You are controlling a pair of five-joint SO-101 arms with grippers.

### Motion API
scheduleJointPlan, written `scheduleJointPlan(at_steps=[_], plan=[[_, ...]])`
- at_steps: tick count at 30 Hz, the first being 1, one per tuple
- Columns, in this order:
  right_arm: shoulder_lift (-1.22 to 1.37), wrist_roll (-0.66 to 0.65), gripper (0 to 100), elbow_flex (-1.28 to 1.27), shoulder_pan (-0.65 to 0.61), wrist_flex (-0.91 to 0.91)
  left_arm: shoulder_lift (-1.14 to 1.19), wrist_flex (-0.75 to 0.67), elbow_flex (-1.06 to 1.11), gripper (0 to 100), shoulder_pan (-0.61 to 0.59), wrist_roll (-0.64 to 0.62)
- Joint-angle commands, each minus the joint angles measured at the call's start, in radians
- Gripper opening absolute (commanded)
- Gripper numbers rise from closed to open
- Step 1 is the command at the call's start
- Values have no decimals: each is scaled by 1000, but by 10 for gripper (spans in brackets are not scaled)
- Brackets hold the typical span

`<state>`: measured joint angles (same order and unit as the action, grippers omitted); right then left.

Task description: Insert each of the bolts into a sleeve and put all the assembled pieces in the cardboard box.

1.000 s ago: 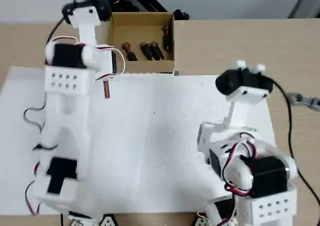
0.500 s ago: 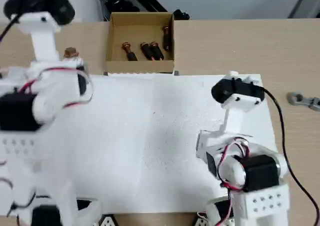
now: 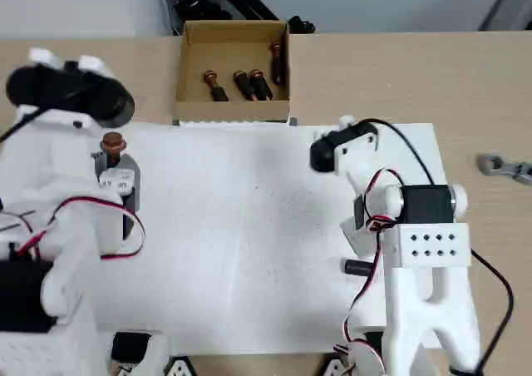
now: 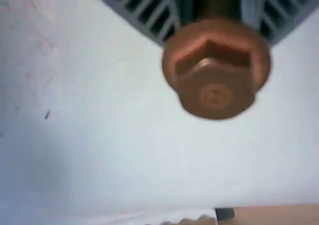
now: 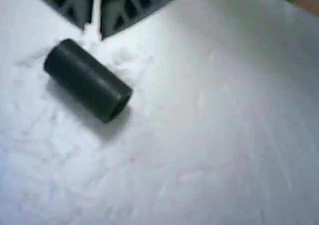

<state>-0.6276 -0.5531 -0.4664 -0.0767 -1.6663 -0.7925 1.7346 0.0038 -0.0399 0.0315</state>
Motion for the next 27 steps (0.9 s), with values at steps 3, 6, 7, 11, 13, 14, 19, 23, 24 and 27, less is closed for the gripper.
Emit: scheduleJointPlan(at_steps=[3, 6, 7, 11, 13, 14, 19, 23, 24, 27], plan=[[-1, -358, 4, -20, 31, 5, -41, -31, 44, 6, -9, 6], [-25, -427, 4, -87, 28, 5, -41, -31, 44, 6, -9, 6], [-33, -446, 4, -104, 28, 5, -41, -31, 44, 6, -9, 6], [-54, -468, 4, -212, 21, 8, -41, -31, 44, 6, -9, 6], [-67, -468, 4, -267, 1, 8, -41, -31, 44, 6, -9, 6], [-76, -468, 4, -293, -16, 13, -41, -31, 44, 6, -9, 5], [-125, -468, 7, -344, -90, 30, -41, -26, 44, 6, -9, 2], [-153, -468, 6, -345, -88, 76, -41, -26, 44, 6, -9, 0], [-160, -468, 6, -344, -88, 79, -41, -26, 44, 6, -9, 0], [-183, -468, 7, -344, -88, 79, -43, -26, 44, 6, -9, 0]])
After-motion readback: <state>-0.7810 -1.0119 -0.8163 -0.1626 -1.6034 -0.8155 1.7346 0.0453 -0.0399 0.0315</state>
